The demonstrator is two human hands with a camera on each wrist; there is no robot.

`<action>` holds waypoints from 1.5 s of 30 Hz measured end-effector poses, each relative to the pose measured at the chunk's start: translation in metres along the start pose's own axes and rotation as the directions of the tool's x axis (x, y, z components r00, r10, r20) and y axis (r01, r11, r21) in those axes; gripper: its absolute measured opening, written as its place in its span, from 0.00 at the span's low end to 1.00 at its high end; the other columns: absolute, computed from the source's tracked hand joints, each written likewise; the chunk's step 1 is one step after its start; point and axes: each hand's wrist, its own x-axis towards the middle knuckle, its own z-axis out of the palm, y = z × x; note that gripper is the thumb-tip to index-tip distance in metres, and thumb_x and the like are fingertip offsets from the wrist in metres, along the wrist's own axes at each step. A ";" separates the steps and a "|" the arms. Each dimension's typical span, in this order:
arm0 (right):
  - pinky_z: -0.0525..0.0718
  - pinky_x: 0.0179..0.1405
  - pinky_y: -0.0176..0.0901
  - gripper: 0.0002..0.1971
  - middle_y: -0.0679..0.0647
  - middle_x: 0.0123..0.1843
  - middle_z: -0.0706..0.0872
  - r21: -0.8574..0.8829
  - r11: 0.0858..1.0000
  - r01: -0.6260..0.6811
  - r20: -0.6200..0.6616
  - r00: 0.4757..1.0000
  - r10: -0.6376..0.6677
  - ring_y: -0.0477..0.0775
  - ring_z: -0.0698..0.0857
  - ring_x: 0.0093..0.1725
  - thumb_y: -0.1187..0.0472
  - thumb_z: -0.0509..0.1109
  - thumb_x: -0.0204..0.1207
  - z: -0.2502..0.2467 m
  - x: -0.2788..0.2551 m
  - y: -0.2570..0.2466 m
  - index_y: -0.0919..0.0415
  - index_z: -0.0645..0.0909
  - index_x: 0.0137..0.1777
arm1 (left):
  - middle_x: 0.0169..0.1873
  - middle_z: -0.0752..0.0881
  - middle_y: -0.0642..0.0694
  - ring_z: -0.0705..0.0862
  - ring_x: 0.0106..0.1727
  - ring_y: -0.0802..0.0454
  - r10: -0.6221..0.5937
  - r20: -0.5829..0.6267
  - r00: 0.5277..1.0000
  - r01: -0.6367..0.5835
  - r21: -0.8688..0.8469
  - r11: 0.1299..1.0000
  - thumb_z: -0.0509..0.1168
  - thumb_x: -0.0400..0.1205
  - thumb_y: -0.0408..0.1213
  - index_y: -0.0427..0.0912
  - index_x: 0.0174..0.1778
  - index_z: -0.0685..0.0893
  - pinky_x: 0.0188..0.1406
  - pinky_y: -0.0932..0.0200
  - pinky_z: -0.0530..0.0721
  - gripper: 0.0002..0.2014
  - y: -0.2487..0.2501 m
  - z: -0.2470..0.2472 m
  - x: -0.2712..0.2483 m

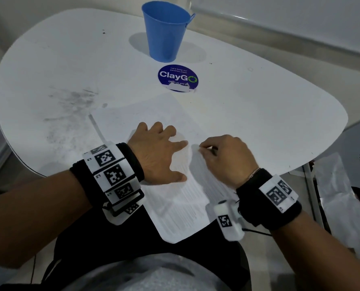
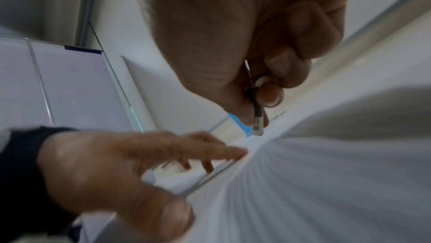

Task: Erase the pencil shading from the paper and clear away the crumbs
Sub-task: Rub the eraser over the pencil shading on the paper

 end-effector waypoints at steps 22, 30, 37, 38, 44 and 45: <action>0.86 0.46 0.49 0.10 0.47 0.41 0.91 0.011 1.000 0.011 0.068 0.998 -0.012 0.55 0.88 0.43 0.56 0.66 0.82 0.009 -0.001 0.000 0.51 0.90 0.51 | 0.86 0.58 0.54 0.61 0.82 0.47 0.027 -0.017 0.999 -0.029 -0.079 0.996 0.59 0.73 0.78 0.64 0.86 0.58 0.77 0.41 0.63 0.46 -0.001 -0.002 0.000; 0.85 0.45 0.49 0.10 0.47 0.39 0.90 0.007 1.000 0.018 0.023 1.000 -0.018 0.56 0.87 0.42 0.54 0.66 0.81 0.013 -0.002 -0.004 0.50 0.90 0.50 | 0.86 0.57 0.54 0.60 0.82 0.48 0.033 -0.017 0.999 -0.034 -0.078 0.996 0.59 0.73 0.78 0.67 0.85 0.57 0.78 0.40 0.62 0.45 -0.001 -0.002 -0.001; 0.86 0.47 0.49 0.09 0.48 0.41 0.91 -0.024 0.992 -0.127 -0.085 0.989 0.125 0.58 0.88 0.45 0.54 0.67 0.79 -0.004 0.012 0.018 0.49 0.90 0.49 | 0.87 0.55 0.54 0.59 0.83 0.48 0.030 -0.011 0.999 -0.031 -0.078 0.996 0.57 0.73 0.79 0.66 0.86 0.55 0.79 0.40 0.60 0.46 -0.002 -0.002 -0.001; 0.86 0.46 0.49 0.09 0.47 0.41 0.91 -0.026 0.997 -0.074 -0.057 0.996 0.073 0.57 0.88 0.43 0.54 0.66 0.80 0.002 0.008 0.013 0.49 0.90 0.49 | 0.87 0.56 0.54 0.59 0.83 0.48 0.032 -0.012 0.999 -0.033 -0.081 0.996 0.58 0.73 0.79 0.66 0.86 0.56 0.79 0.40 0.60 0.46 -0.002 -0.002 -0.001; 0.85 0.47 0.46 0.09 0.46 0.45 0.92 -0.030 0.995 -0.091 -0.054 0.995 0.089 0.56 0.88 0.45 0.55 0.67 0.80 -0.004 0.013 0.017 0.48 0.90 0.50 | 0.87 0.56 0.54 0.59 0.83 0.48 0.028 -0.007 1.000 -0.029 -0.077 0.997 0.57 0.73 0.79 0.66 0.86 0.56 0.79 0.41 0.60 0.46 -0.001 -0.002 -0.001; 0.85 0.47 0.46 0.09 0.47 0.44 0.92 -0.034 0.991 -0.126 -0.089 0.988 0.122 0.57 0.88 0.46 0.54 0.67 0.80 -0.006 0.016 0.023 0.48 0.90 0.50 | 0.87 0.55 0.54 0.59 0.83 0.48 0.028 -0.006 1.000 -0.028 -0.076 0.997 0.57 0.73 0.79 0.66 0.86 0.55 0.79 0.41 0.60 0.46 -0.001 -0.002 -0.001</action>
